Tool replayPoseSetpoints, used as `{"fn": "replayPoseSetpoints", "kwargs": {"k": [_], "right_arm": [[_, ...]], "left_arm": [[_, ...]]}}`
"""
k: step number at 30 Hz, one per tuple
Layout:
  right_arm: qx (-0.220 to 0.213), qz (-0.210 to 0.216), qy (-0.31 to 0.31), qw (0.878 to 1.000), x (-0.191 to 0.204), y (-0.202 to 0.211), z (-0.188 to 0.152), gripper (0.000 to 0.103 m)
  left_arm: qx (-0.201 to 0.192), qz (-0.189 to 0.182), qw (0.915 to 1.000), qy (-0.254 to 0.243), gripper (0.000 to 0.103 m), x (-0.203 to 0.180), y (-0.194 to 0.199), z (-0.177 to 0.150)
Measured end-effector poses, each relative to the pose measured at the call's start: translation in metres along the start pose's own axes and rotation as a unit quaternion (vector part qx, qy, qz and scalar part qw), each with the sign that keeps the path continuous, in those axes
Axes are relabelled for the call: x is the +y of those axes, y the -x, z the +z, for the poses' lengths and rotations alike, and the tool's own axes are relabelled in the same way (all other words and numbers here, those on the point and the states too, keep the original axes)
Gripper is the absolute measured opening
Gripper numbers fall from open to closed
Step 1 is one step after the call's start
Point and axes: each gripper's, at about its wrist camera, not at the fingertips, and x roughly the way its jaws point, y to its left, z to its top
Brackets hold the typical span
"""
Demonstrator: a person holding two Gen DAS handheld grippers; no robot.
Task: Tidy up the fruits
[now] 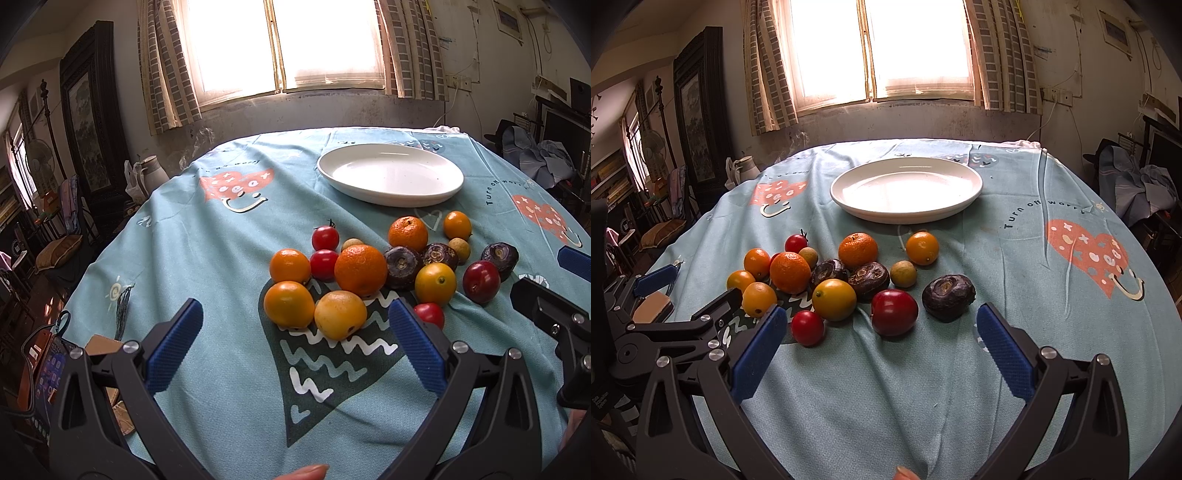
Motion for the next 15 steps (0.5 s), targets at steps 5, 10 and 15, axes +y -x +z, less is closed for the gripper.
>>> {"fn": "replayPoseSetpoints", "kwargs": {"k": [5, 10, 15], "right_arm": [[0.0, 0.001, 0.0, 1.0, -0.0006, 0.0002, 0.0001, 0.102], [0.0, 0.002, 0.0, 1.0, -0.0003, 0.001, 0.001, 0.102], [0.001, 0.004, 0.001, 1.0, 0.0012, -0.0026, -0.0006, 0.102]], "left_arm": [[0.0, 0.0, 1.0, 0.0, 0.101, 0.0002, -0.0004, 0.0002], [0.0, 0.0, 1.0, 0.0, 0.101, 0.0001, -0.0004, 0.0001], [0.005, -0.007, 1.0, -0.003, 0.101, -0.0027, -0.0037, -0.0057]]}}
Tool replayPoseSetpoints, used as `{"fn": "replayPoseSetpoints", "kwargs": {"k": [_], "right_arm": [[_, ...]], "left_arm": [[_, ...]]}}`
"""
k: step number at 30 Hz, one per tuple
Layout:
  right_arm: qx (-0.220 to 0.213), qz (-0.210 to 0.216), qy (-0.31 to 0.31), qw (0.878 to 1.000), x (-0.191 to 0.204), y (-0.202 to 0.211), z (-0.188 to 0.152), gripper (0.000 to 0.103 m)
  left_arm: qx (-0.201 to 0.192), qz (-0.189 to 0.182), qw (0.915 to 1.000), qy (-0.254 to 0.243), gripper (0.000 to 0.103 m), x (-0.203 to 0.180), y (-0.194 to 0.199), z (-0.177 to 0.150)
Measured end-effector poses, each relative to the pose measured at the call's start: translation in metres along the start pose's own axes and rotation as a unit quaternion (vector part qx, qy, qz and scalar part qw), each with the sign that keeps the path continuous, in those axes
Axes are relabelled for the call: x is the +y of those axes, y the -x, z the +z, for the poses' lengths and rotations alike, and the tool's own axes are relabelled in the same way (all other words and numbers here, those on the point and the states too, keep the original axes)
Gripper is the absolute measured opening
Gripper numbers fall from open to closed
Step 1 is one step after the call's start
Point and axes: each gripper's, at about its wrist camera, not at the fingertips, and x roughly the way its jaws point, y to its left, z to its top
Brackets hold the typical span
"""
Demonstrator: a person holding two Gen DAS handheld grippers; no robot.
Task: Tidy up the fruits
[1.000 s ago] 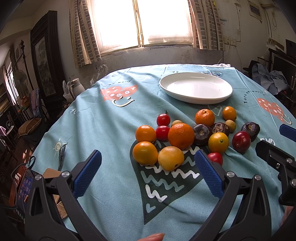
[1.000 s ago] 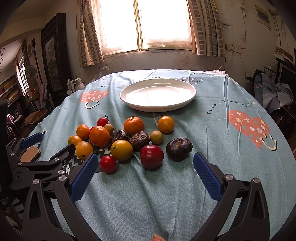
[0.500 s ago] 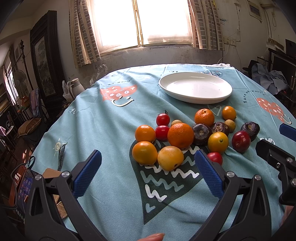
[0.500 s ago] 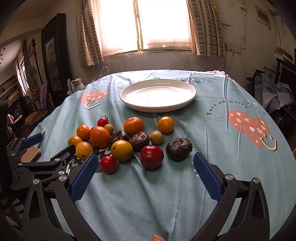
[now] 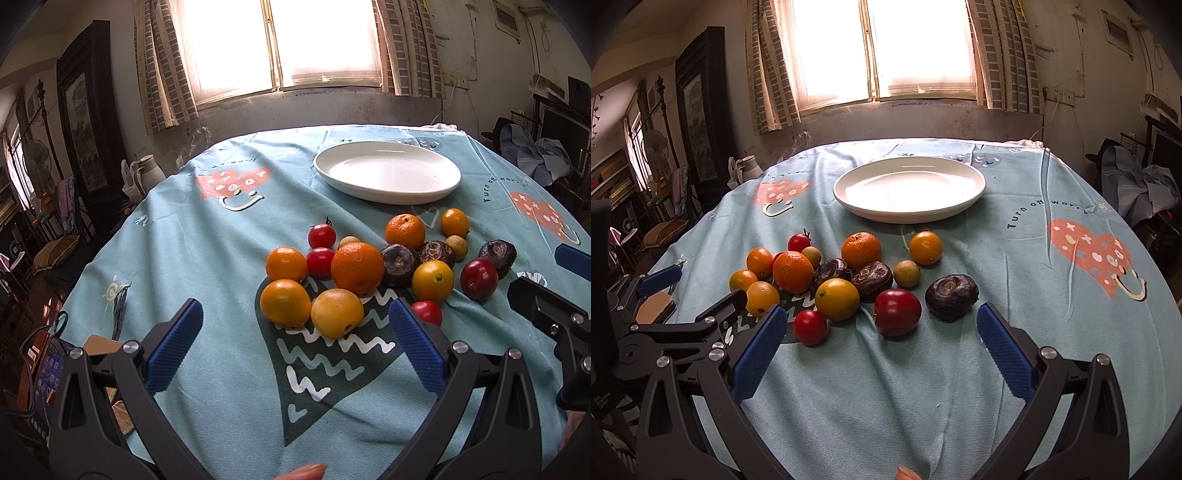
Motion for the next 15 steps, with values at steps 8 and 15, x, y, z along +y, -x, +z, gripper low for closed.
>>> {"fn": "replayPoseSetpoints", "kwargs": {"k": [8, 15], "right_arm": [[-0.001, 0.003, -0.003, 1.0, 0.004, 0.0, 0.0, 0.102], [0.01, 0.034, -0.026, 0.999, -0.007, 0.002, 0.004, 0.102]], "left_arm": [[0.009, -0.009, 0.9999, -0.007, 0.101, -0.006, -0.001, -0.003], [0.032, -0.025, 0.9992, -0.006, 0.101, -0.005, -0.008, -0.001]]}}
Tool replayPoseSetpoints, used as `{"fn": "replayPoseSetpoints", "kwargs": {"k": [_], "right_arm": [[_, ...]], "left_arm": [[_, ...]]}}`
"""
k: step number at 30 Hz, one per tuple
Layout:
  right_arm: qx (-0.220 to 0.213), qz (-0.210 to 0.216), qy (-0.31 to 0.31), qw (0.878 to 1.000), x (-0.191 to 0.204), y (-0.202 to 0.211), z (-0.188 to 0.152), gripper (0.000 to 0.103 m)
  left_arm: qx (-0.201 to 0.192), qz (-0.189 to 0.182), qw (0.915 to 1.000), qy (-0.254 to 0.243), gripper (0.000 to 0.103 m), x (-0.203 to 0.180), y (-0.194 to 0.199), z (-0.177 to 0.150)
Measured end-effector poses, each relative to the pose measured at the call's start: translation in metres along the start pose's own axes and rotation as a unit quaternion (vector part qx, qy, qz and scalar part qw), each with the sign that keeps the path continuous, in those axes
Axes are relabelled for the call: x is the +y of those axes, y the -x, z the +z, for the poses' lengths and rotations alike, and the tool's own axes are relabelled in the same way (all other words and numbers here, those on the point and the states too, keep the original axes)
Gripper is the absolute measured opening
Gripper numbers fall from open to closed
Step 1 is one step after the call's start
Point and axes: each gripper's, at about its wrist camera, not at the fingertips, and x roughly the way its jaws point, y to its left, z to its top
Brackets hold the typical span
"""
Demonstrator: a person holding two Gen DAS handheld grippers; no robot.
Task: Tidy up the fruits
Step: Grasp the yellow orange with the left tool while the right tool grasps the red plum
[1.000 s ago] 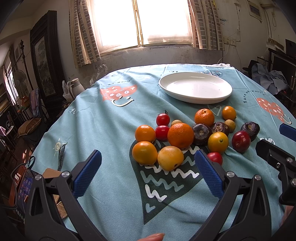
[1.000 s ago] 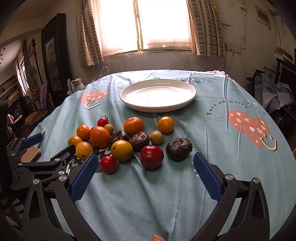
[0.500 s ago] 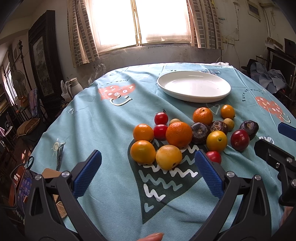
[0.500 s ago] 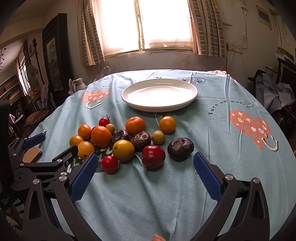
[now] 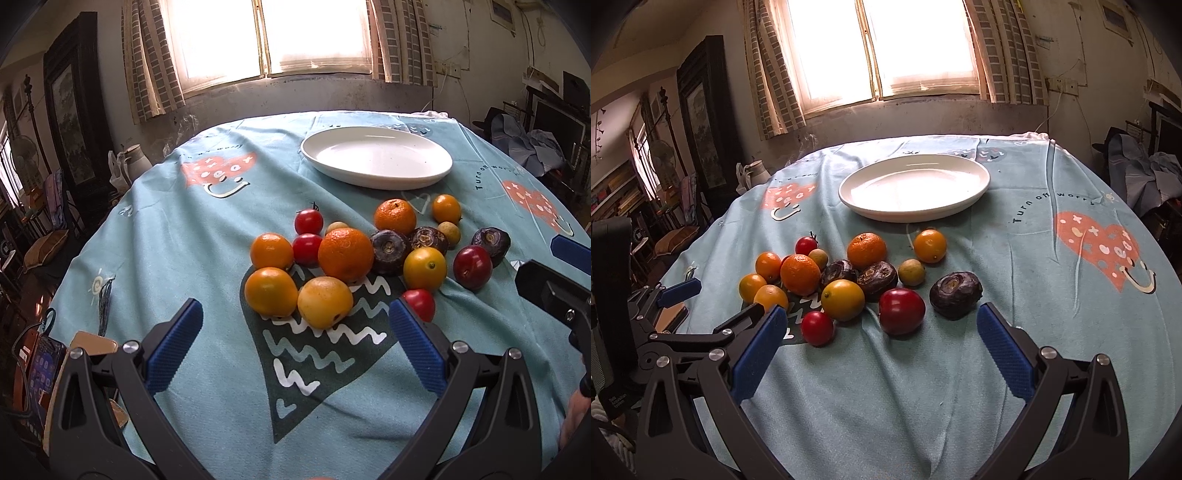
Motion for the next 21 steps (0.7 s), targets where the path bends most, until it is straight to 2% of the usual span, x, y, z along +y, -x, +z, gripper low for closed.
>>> {"fn": "replayPoseSetpoints", "kwargs": {"k": [5, 11, 13, 16, 21], "right_arm": [[0.032, 0.02, -0.014, 0.999, -0.012, -0.003, 0.003, 0.102], [0.059, 0.038, 0.011, 0.997, -0.021, -0.009, -0.001, 0.102], [0.057, 0.046, 0.008, 0.997, -0.025, -0.011, -0.004, 0.102], [0.048, 0.058, 0.004, 0.997, -0.027, -0.008, -0.005, 0.102], [0.045, 0.063, 0.001, 0.997, -0.029, -0.007, -0.005, 0.102]], "left_arm": [[0.016, 0.012, 0.9994, -0.029, 0.101, -0.003, -0.007, 0.0], [0.007, 0.019, 0.996, -0.087, 0.101, 0.0, -0.006, 0.001], [0.006, 0.011, 0.9961, -0.087, 0.101, 0.004, -0.008, -0.001], [0.025, -0.007, 0.9972, -0.07, 0.101, 0.012, -0.017, 0.0], [0.036, -0.019, 0.9959, -0.081, 0.089, 0.003, -0.027, 0.008]]}}
